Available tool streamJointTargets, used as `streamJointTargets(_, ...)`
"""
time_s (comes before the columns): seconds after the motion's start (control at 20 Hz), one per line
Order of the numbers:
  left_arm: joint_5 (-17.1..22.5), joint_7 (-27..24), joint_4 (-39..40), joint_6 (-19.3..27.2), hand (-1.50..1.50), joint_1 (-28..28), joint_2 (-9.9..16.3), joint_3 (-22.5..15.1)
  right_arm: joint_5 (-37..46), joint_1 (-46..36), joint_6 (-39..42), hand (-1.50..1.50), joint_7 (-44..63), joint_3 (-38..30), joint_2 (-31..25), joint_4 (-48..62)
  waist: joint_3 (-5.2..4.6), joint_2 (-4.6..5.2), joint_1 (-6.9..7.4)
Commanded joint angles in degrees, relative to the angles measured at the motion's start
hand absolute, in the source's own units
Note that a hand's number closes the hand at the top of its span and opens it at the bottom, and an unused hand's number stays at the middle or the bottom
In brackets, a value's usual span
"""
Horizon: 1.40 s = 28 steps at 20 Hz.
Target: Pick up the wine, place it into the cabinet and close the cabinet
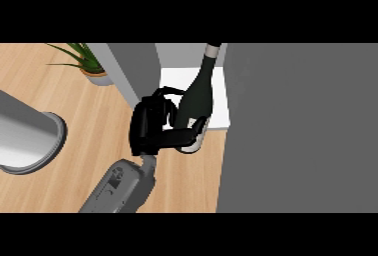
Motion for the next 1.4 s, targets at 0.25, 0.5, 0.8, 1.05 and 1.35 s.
streamJointTargets(0.25,5.60,-9.32,14.16,1.69,1.50,-2.94,0.00,-3.65,-5.60,3.19,0.78,-1.50,2.49,-1.83,0.29,-10.20,-0.02,0.15,-0.52)
streamJointTargets(0.5,9.99,-10.41,20.05,2.23,1.50,-9.01,0.00,-2.66,-8.43,5.80,3.11,-1.50,1.13,-4.01,-0.59,-11.11,0.03,0.11,-0.70)
streamJointTargets(0.8,17.98,-20.30,29.53,-0.88,1.50,-10.61,0.00,-2.89,-4.61,-0.63,-0.17,-1.50,6.27,0.26,2.05,-8.97,-0.09,0.38,-0.65)
streamJointTargets(1.05,23.69,-22.69,32.32,-3.38,1.50,-10.10,0.00,-4.03,-5.61,3.10,1.52,-1.50,4.61,-0.17,1.15,-11.79,-0.06,0.26,-1.05)
streamJointTargets(1.35,26.41,-20.55,40.59,-4.37,1.50,-19.21,0.00,-1.53,-7.83,4.29,3.18,-1.50,2.94,-2.94,0.84,-9.46,0.00,0.33,-0.96)
